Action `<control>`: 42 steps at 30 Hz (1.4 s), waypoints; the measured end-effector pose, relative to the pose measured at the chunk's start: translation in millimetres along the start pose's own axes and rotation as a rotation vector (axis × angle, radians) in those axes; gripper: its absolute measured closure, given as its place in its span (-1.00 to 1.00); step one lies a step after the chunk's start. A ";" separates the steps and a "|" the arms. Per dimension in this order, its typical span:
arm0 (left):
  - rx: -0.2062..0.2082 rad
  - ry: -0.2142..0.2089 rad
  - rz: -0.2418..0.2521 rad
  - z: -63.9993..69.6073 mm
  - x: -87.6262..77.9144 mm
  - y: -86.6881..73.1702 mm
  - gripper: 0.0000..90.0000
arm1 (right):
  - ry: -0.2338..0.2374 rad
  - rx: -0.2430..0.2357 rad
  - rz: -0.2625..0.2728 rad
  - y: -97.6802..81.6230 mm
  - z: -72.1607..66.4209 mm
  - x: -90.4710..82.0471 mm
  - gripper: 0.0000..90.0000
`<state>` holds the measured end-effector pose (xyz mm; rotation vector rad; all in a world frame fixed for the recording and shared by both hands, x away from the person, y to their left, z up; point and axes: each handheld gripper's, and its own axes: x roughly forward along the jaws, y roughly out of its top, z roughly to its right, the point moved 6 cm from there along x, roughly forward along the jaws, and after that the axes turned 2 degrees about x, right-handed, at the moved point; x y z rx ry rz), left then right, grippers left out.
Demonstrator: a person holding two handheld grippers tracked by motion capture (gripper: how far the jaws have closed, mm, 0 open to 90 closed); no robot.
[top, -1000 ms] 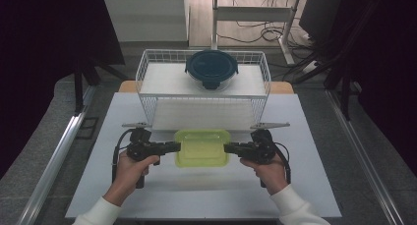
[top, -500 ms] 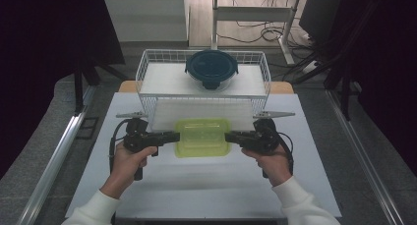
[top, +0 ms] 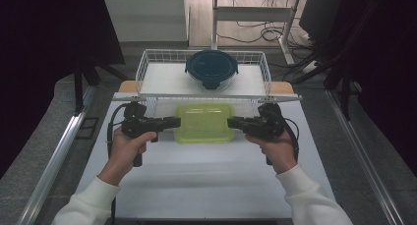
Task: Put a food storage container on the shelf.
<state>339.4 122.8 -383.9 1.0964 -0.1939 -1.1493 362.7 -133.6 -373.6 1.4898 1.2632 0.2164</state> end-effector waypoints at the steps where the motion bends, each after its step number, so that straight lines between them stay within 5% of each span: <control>1: 0.000 0.000 0.000 0.0 0.0 0.0 0.77 | 0.000 0.000 0.000 0.0 0.0 0.0 0.74; 11: 0.033 0.000 0.017 8.9 0.2 40.9 0.77 | -0.011 -0.012 0.031 38.0 3.7 -15.1 0.75; 30: 0.068 -0.014 0.030 12.9 -2.6 90.9 0.77 | -0.011 -0.030 0.078 83.8 6.4 -27.8 0.75; 42: 0.038 -0.028 0.034 5.8 1.8 130.4 0.77 | -0.019 -0.012 0.097 124.5 14.2 -30.6 0.75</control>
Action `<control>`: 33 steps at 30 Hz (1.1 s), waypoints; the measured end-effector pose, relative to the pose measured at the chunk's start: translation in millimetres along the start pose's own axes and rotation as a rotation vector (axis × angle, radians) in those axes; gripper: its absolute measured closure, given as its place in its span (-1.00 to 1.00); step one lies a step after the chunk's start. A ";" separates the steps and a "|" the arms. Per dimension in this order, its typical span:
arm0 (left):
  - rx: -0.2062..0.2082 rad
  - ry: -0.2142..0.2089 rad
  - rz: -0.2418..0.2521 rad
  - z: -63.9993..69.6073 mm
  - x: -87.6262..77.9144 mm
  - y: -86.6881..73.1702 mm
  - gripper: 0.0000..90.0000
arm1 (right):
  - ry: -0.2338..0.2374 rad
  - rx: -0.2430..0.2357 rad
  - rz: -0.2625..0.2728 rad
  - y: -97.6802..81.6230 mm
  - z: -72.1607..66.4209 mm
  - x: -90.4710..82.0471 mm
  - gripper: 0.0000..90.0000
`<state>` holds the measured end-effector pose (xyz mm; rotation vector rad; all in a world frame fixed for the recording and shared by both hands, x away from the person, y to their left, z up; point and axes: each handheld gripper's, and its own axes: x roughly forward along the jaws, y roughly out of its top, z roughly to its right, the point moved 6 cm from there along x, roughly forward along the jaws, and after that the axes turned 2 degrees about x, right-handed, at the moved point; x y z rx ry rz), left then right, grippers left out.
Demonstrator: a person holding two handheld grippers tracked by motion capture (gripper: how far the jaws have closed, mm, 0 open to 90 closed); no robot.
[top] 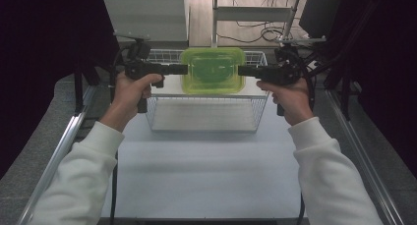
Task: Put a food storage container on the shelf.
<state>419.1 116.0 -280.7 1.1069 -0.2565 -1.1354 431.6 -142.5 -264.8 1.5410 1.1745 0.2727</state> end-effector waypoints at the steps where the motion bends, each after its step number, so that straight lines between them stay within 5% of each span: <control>1: -0.003 0.003 -0.002 -1.1 1.0 2.8 0.77 | -0.001 0.004 -0.001 2.9 1.5 0.6 0.75; 14: -0.043 0.015 -0.020 -22.4 17.6 34.7 0.78 | -0.008 0.082 -0.007 30.9 27.9 16.2 0.75; 17: -0.096 0.017 -0.018 -35.0 24.3 38.4 0.78 | -0.018 0.107 -0.019 35.0 33.3 22.9 0.75; 27: -0.168 0.020 -0.018 -51.7 32.9 42.6 0.78 | -0.020 0.224 -0.054 36.6 52.6 40.8 0.74; 33: -0.265 0.016 -0.001 -65.8 41.9 47.8 0.75 | -0.034 0.301 -0.052 41.0 64.8 51.9 0.68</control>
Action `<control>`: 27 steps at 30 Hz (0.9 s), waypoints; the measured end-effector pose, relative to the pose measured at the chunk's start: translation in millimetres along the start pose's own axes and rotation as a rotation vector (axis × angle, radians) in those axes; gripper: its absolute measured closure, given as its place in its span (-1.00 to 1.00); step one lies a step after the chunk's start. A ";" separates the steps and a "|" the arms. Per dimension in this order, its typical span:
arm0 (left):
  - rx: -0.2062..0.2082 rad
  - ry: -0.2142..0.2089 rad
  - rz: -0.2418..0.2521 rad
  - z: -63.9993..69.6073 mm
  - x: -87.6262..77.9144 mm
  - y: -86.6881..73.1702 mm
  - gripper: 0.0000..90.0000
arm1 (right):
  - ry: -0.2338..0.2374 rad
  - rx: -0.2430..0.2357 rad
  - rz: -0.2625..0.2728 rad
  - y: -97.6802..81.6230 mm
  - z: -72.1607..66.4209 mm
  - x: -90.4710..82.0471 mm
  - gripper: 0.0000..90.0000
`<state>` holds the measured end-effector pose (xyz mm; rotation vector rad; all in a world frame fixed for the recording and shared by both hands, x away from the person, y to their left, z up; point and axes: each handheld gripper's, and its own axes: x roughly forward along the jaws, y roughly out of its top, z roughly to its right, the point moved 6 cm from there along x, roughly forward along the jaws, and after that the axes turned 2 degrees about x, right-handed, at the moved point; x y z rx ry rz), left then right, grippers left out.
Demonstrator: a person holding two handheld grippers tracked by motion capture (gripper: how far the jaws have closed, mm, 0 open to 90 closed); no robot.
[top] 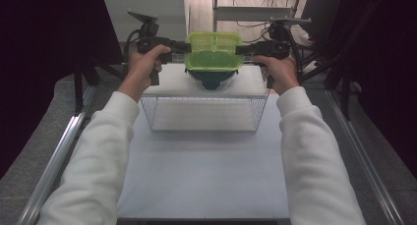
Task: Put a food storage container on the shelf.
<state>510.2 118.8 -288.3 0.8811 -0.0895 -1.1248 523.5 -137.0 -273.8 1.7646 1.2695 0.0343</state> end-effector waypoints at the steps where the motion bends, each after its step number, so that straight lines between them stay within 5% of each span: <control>1: -0.013 0.001 0.003 -2.4 1.9 1.1 0.74 | -0.006 0.010 -0.003 0.9 1.3 2.0 0.66; 7: -0.057 -0.006 0.014 -13.9 10.9 3.5 0.64 | 0.006 0.112 0.008 4.6 12.4 13.5 0.59; 12: -0.043 0.014 0.022 -16.5 15.1 2.7 0.49 | 0.028 0.137 0.010 5.0 16.0 16.9 0.54; 13: -0.039 0.035 0.028 -18.6 17.1 2.8 0.29 | 0.019 0.131 0.015 4.6 16.9 17.5 0.32; 14: -0.039 0.035 0.028 -18.6 17.1 2.8 0.15 | 0.019 0.131 0.015 4.6 16.9 17.5 0.32; 15: -0.042 0.043 0.033 -19.6 18.0 2.9 0.02 | 0.010 0.136 0.025 5.2 16.9 17.2 -0.04; 18: -0.002 0.068 0.063 -19.1 15.8 2.6 -0.19 | 0.021 0.131 0.056 5.9 14.9 13.2 -0.18; 21: 0.045 0.070 0.089 -12.0 6.3 0.9 -0.30 | 0.010 0.078 0.115 7.2 9.7 0.7 -0.31; 22: 0.054 0.063 0.096 -9.8 3.6 0.1 -0.37 | 0.012 0.024 0.126 5.0 6.1 -8.0 -0.35; 27: 0.127 0.068 0.121 2.9 -19.6 -14.7 -0.45 | 0.000 -0.107 0.124 -8.5 -1.2 -26.3 -0.39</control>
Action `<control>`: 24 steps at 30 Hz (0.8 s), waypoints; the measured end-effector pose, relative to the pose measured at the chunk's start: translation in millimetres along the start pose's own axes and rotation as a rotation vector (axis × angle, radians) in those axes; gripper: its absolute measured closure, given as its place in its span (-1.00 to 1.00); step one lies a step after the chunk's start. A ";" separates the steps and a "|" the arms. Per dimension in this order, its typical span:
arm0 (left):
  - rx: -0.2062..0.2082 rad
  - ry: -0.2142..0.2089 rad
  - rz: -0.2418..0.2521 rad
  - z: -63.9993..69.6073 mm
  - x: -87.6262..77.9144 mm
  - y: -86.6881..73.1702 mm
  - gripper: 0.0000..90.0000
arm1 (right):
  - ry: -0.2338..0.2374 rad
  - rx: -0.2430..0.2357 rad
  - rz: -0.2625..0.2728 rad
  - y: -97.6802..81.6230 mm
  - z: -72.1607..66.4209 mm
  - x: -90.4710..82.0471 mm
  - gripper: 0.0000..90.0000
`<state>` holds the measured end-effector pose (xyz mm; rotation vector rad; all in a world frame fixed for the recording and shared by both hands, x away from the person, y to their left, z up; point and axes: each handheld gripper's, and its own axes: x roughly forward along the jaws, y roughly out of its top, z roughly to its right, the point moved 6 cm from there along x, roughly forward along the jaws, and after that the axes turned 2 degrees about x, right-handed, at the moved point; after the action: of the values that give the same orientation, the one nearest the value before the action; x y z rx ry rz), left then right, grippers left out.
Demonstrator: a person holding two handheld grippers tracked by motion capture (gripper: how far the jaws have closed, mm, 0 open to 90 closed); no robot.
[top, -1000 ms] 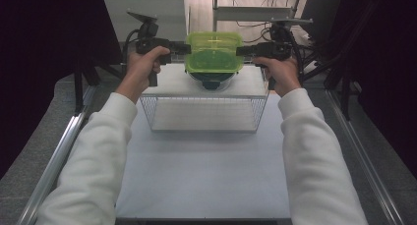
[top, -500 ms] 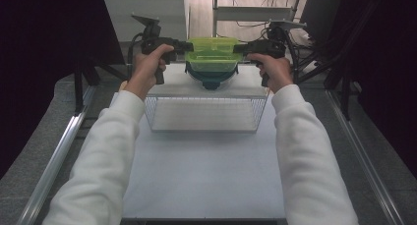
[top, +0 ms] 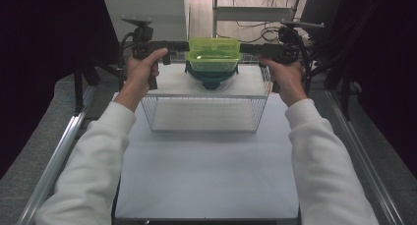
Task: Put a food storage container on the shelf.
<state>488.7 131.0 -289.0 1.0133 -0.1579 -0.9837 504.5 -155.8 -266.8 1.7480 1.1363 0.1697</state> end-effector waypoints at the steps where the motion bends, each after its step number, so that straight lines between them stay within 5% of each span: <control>1: 0.000 0.000 0.000 0.0 0.0 0.0 -0.45 | 0.003 -0.018 0.007 -2.3 -1.7 -3.5 -0.40; 3: 0.034 -0.007 -0.001 4.3 -7.9 -5.0 -0.47 | 0.003 -0.037 0.009 -5.0 -2.9 -7.2 -0.40; 4: 0.087 0.016 -0.005 9.9 -15.7 -11.2 -0.48 | 0.012 -0.076 0.006 -11.4 -4.6 -13.2 -0.40; 5: 0.087 0.016 -0.005 9.9 -15.7 -11.2 -0.50 | 0.012 -0.076 0.006 -11.4 -4.6 -13.2 -0.40; 6: 0.143 0.039 -0.006 16.2 -24.6 -20.3 -0.50 | 0.014 -0.107 0.007 -18.8 -5.8 -20.9 -0.40; 9: 0.194 0.051 -0.004 23.8 -37.4 -36.5 -0.51 | 0.020 -0.148 -0.003 -33.9 -8.0 -33.8 -0.41; 15: 0.238 0.052 -0.016 29.5 -52.1 -75.5 -0.52 | 0.001 -0.223 -0.009 -72.7 -7.8 -61.1 -0.42; 16: 0.249 0.058 -0.031 27.7 -56.3 -95.5 -0.52 | -0.005 -0.236 -0.013 -79.7 -7.1 -65.6 -0.42; 19: 0.261 0.066 -0.039 25.5 -61.9 -115.3 -0.52 | -0.020 -0.272 -0.014 -100.9 -4.5 -80.3 -0.43; 24: 0.278 0.064 -0.055 19.6 -74.9 -171.6 -0.52 | -0.024 -0.296 -0.014 -132.9 1.1 -94.5 -0.43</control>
<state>328.8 147.4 -387.1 1.3081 -0.2191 -0.9959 372.3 -220.0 -337.5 1.4762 1.0481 0.2922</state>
